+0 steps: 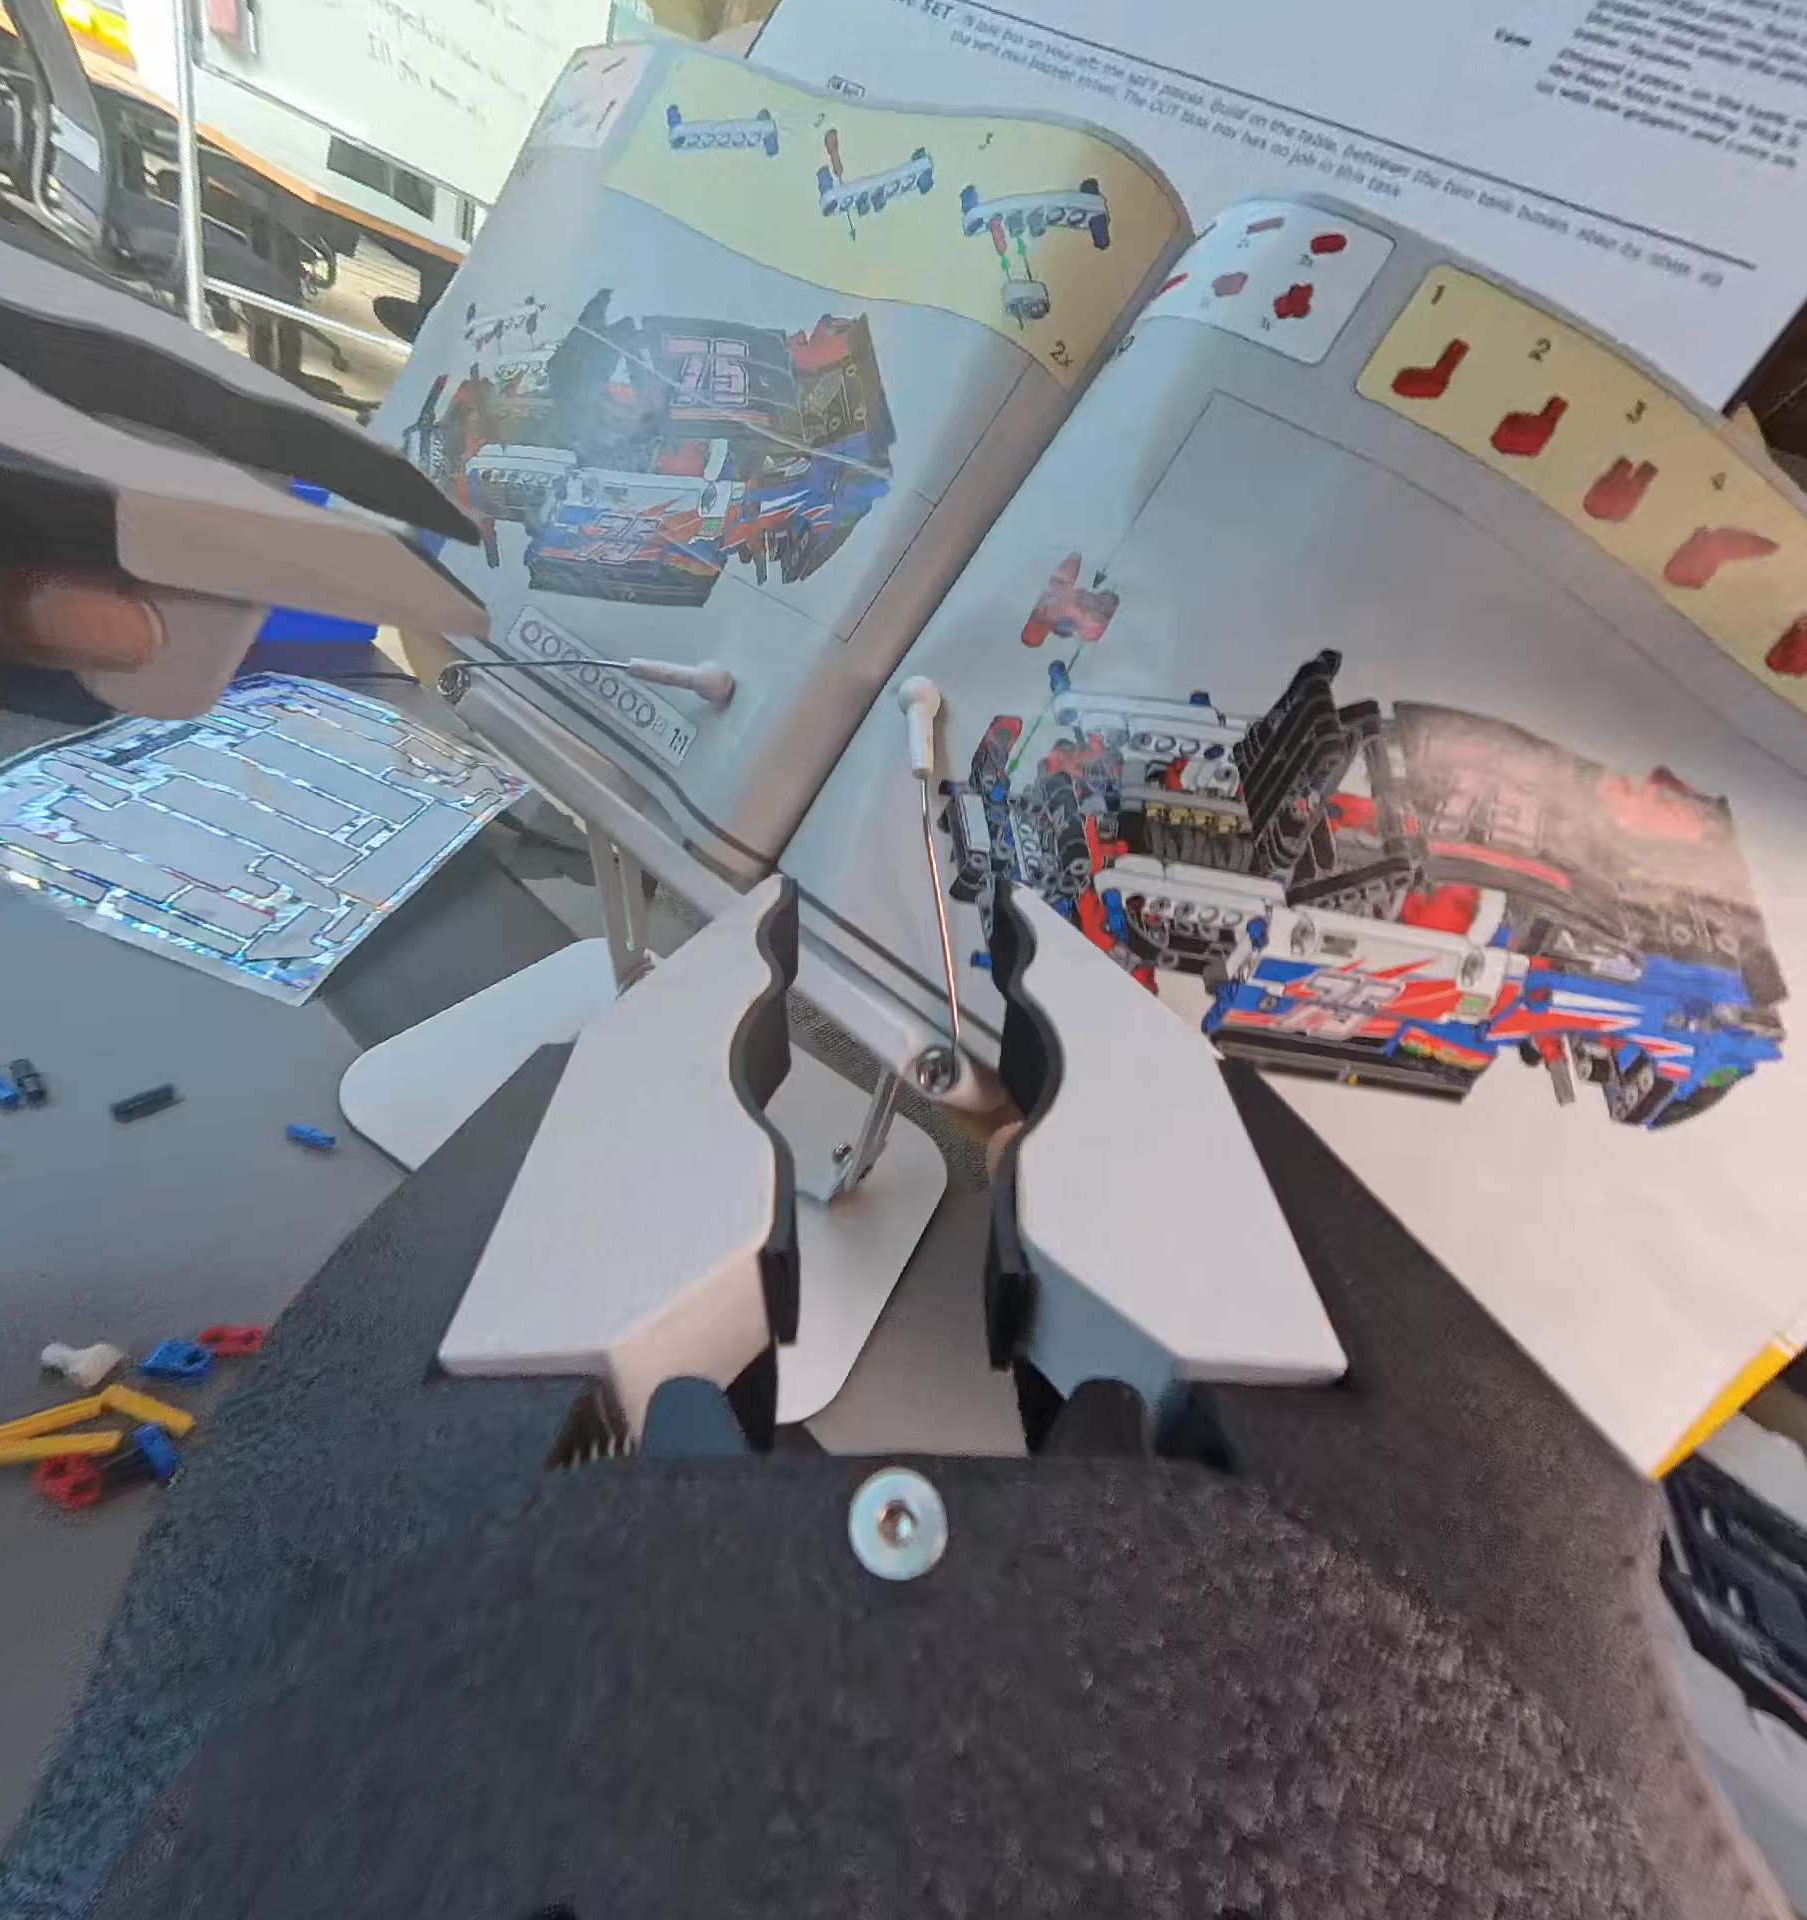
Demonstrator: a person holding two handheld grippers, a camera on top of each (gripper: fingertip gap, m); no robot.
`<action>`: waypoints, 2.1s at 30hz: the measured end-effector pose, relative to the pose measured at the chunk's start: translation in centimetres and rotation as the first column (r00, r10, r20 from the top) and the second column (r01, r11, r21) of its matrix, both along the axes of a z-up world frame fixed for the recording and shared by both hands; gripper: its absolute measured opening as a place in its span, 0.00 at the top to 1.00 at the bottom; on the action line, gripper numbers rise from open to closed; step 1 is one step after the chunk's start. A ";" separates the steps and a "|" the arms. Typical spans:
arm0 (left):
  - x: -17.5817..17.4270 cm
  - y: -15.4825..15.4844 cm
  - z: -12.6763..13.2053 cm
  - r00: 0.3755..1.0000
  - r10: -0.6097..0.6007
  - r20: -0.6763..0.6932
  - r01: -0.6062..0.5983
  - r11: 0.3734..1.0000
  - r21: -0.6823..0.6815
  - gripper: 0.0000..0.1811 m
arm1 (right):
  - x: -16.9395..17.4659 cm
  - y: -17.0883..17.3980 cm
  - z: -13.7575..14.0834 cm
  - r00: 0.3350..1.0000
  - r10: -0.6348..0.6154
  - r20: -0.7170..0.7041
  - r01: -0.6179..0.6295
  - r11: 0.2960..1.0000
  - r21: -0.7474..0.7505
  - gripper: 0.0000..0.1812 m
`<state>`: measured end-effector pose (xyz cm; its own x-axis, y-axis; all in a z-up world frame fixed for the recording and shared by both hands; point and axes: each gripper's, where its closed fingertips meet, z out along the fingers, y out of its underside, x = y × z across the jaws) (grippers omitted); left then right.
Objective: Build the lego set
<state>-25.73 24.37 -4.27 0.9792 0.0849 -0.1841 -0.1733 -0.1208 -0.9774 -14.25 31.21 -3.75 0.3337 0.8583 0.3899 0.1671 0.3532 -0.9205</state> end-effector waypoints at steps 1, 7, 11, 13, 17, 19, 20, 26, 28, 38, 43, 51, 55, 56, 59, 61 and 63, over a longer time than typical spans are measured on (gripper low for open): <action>-0.2 0.7 -0.6 0.999 0.005 -0.037 -0.006 1.000 -0.028 0.82 | -0.9 0.2 0.4 1.000 -0.009 0.004 0.009 1.000 0.023 0.81; -0.5 2.7 -2.5 0.987 0.015 -0.158 -0.029 0.996 -0.088 0.92 | -3.8 1.4 0.6 0.997 -0.064 0.039 0.062 0.997 0.049 0.87; -1.1 2.7 -2.4 0.988 0.008 -0.154 -0.020 0.997 -0.075 0.98 | -3.8 2.2 0.2 0.995 -0.087 0.047 0.085 0.995 0.050 1.00; -1.2 2.6 -2.3 0.992 0.007 -0.124 -0.013 0.999 -0.051 0.99 | -3.7 2.2 0.1 0.997 -0.066 0.033 0.065 0.998 0.025 1.00; -2.1 2.4 -1.5 1.000 0.014 -0.001 -0.014 1.000 0.021 1.00 | -3.7 2.1 0.1 0.998 -0.054 0.015 0.054 0.998 0.012 1.00; -2.3 2.4 -1.4 1.000 0.023 -0.006 -0.023 0.999 0.035 1.00 | -3.7 2.1 0.1 0.999 -0.050 0.002 0.050 0.999 0.000 1.00; -2.3 2.5 -1.4 1.000 0.024 -0.018 -0.023 0.999 0.036 1.00 | -3.7 2.1 0.0 0.999 -0.051 -0.004 0.051 0.999 -0.001 1.00; -1.2 2.4 -2.2 0.983 -0.051 -0.175 0.051 0.999 -0.008 0.99 | -4.2 1.4 -0.6 0.997 -0.035 0.074 0.025 0.992 0.126 1.00; -1.0 2.4 -2.4 0.972 -0.074 -0.223 0.070 0.997 -0.024 0.99 | -4.3 1.2 -0.7 0.994 -0.036 0.102 0.018 0.985 0.171 1.00; 1.2 -0.9 -0.3 0.998 -0.058 -0.024 0.059 0.997 0.050 0.89 | -4.0 -0.4 2.0 0.999 0.017 0.031 -0.021 0.993 0.114 0.93; 6.9 -7.5 -0.3 0.968 -0.150 0.202 0.123 0.982 0.142 0.88 | -5.0 -0.5 6.9 0.997 0.006 -0.075 0.001 0.996 0.089 0.94; 11.5 -20.9 -8.0 0.954 -0.108 0.281 0.094 0.993 0.065 0.88 | -7.4 3.4 12.3 0.983 -0.109 -0.146 0.109 0.994 -0.004 0.97; 11.7 -24.2 -10.2 0.931 -0.098 0.351 0.077 0.994 0.074 0.89 | -8.1 4.3 12.0 0.983 -0.143 -0.114 0.144 0.990 0.002 0.99; 11.6 -24.3 -10.1 0.932 -0.104 0.348 0.083 0.994 0.075 0.88 | -8.1 4.6 11.8 0.981 -0.162 -0.104 0.163 0.987 -0.001 1.00; 11.3 -23.8 -9.7 0.954 -0.123 0.273 0.107 0.991 0.074 0.88 | -7.9 5.0 11.5 0.978 -0.184 -0.097 0.183 0.983 -0.020 1.00; 11.4 -23.7 -9.8 0.954 -0.141 0.263 0.128 0.989 0.068 0.88 | -7.6 5.2 11.3 0.977 -0.195 -0.087 0.196 0.981 0.002 1.00; 11.9 -23.8 -9.9 0.946 -0.162 0.282 0.149 0.986 0.070 0.88 | -7.1 5.4 11.2 0.975 -0.204 -0.082 0.206 0.978 0.013 1.00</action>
